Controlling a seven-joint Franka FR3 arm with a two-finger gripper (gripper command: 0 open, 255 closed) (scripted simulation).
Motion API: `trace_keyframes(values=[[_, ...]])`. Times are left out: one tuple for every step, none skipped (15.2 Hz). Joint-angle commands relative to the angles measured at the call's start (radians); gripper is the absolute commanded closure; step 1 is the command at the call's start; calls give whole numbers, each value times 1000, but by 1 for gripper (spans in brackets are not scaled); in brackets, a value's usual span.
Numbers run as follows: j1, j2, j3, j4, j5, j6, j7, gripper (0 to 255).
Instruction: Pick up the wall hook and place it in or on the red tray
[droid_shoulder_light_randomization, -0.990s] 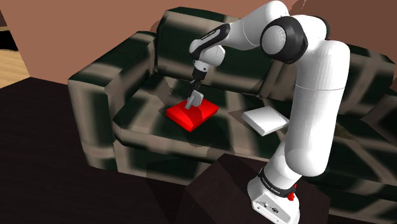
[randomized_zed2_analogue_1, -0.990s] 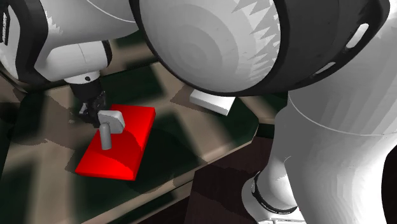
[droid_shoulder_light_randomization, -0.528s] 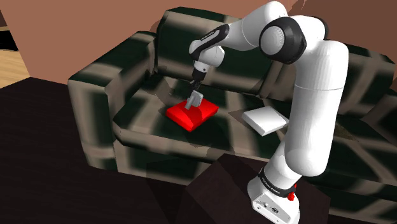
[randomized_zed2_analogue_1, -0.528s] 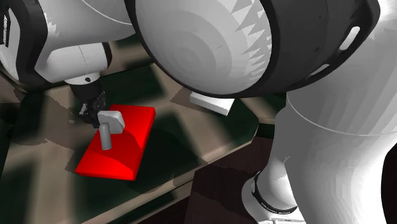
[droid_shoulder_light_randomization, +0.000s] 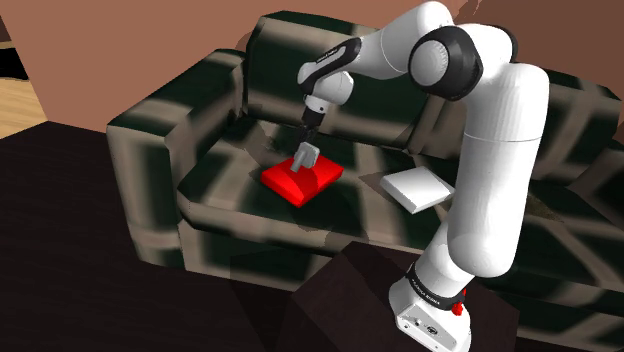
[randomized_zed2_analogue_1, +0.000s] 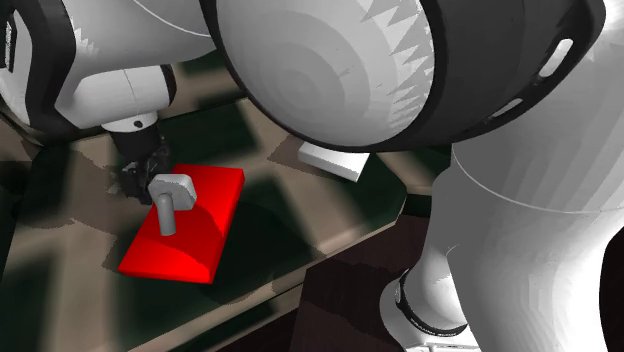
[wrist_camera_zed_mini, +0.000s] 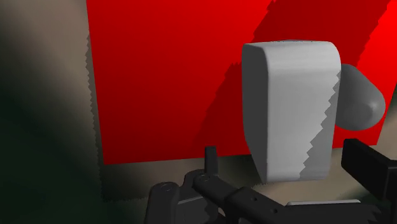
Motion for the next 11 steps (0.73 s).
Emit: trace_keyframes(values=[[-2, -27, -12, 16, -22, -40, 12, 0], [-3, -43, -19, 29, -36, -66, 20, 0], [-4, -54, -24, 39, -46, -87, 26, 0], [-4, -54, -24, 39, -46, -87, 26, 0], [-4, -55, -24, 39, -46, -87, 27, 0], [-4, -55, -24, 39, -46, -87, 27, 0], [-4, -54, -24, 39, -46, -87, 26, 0], [-4, -54, -24, 39, -46, -87, 26, 0], [-4, -54, -24, 39, -46, -87, 26, 0], [-4, -54, -24, 39, -46, -87, 26, 0], [-4, -54, -24, 39, -46, -87, 26, 0]])
